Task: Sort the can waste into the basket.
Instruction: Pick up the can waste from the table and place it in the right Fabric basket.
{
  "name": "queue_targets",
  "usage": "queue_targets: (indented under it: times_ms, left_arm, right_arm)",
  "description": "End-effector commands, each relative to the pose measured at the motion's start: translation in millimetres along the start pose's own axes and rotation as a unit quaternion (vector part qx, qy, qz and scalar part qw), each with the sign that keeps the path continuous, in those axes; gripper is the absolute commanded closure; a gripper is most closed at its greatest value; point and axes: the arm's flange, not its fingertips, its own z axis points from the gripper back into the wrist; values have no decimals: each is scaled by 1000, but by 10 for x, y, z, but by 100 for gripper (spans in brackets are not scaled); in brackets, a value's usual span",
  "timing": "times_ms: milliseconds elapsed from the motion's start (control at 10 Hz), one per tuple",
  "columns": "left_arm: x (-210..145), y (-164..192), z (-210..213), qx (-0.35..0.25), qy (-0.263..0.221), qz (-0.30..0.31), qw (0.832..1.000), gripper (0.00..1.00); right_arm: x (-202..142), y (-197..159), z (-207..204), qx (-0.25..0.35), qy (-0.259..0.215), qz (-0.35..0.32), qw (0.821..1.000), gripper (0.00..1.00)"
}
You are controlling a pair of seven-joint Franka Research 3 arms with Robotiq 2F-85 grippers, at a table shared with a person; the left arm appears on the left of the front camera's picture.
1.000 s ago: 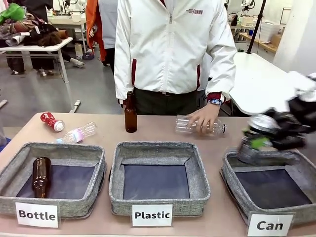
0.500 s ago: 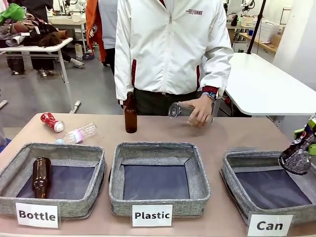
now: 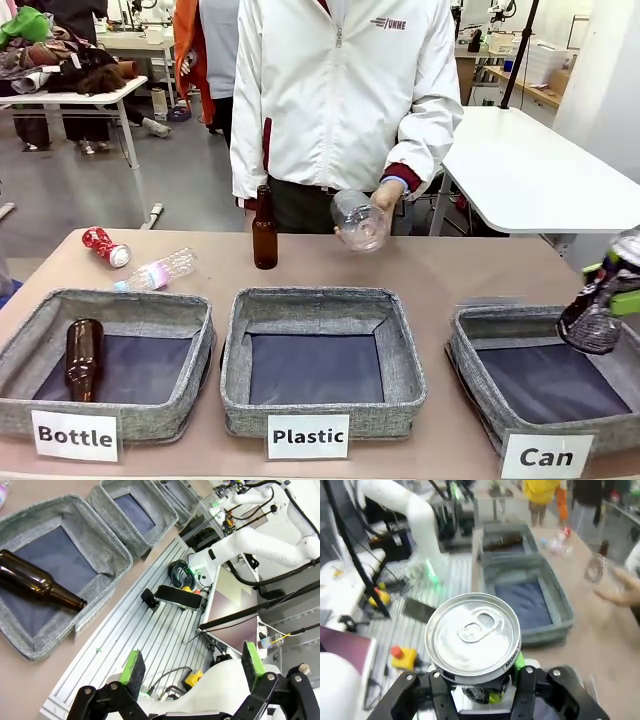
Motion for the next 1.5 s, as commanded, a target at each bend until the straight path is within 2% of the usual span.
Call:
queue_targets:
  times_ms: [0, 100, 200, 300, 600, 800, 1100, 1200, 1300, 1400]
  left_arm:
    - [20, -25, 2, -8, -8, 3, 1000, 0]
    - [20, -25, 2, -8, -8, 3, 1000, 0]
    - [20, -25, 2, -8, -8, 3, 1000, 0]
    - [20, -25, 2, -8, -8, 3, 1000, 0]
    - [20, -25, 2, -8, -8, 3, 1000, 0]
    - [20, -25, 2, -8, -8, 3, 1000, 0]
    - [20, -25, 2, -8, -8, 3, 1000, 0]
    - [20, -25, 2, -8, -8, 3, 1000, 0]
    - [20, -25, 2, -8, -8, 3, 1000, 0]
    - [20, -25, 2, -8, -8, 3, 1000, 0]
  right_arm:
    - [120, -362, -84, -14, 197, -63, 978, 54]
    - [117, -518, -180, -50, 296, -88, 950, 54]
    - [71, -672, -315, -77, 385, -107, 914, 54]
    - [46, -752, -442, -73, 437, -103, 890, 54]
    - [54, -842, -600, -90, 477, -64, 872, 54]
    - [8, -818, -605, -70, 497, -57, 863, 54]
    - [-40, -835, -633, -59, 496, -59, 865, 54]
    - [-51, -836, -627, -61, 493, -61, 866, 47]
    - [-60, -828, -629, -55, 490, -54, 868, 0]
    - [-66, -829, -628, -57, 489, -53, 869, 0]
